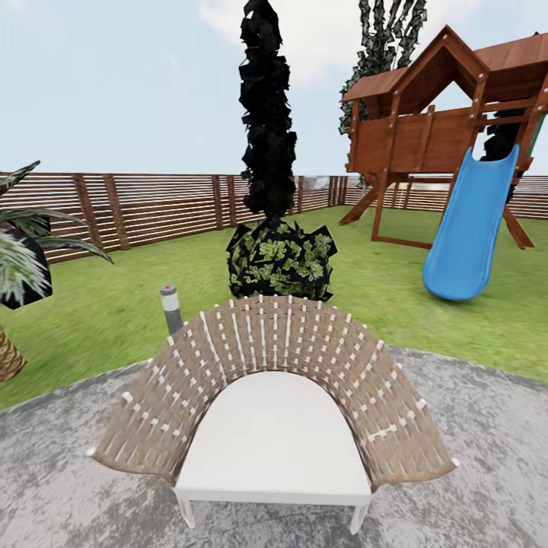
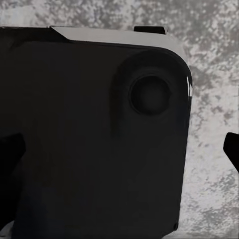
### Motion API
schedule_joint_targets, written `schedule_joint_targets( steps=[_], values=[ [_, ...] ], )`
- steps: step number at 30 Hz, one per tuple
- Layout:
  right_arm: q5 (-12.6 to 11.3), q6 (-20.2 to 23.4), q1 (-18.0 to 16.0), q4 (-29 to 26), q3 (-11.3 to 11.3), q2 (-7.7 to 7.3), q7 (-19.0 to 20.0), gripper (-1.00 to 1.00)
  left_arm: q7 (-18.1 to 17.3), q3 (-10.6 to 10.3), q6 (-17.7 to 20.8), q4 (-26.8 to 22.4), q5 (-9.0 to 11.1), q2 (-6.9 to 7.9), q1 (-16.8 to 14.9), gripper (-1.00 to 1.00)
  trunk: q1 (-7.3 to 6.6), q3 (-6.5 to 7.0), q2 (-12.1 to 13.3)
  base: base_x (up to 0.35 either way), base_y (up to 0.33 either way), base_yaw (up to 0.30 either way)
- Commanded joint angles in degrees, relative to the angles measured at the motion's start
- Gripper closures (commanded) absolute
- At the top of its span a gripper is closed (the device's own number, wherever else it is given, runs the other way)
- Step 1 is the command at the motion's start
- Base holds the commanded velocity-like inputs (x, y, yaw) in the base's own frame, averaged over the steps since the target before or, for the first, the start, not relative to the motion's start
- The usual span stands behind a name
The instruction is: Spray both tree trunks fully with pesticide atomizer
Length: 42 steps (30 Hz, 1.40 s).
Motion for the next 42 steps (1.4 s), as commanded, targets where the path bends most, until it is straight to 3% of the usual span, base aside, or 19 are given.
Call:
schedule_joint_targets(
  steps=[1, 42],
  values=[
    [0.0, 0.1, 0.0, 0.0, 0.0, 0.0, 0.0, -1.0, 0.0, 0.0, 0.1, -0.1, 0.1, 0.0, 0.0, -1.0, 0.0, -0.06, 0.0, 0.0, 0.308, 0.0],
    [0.0, 0.0, 0.0, 0.0, -0.1, 0.0, 0.0, -1.0, 0.0, 0.1, -0.1, -0.1, 0.1, 0.43, -0.1, -1.0, 0.0, -0.06, 0.0, 0.0, 0.313, 0.0]
  ],
)
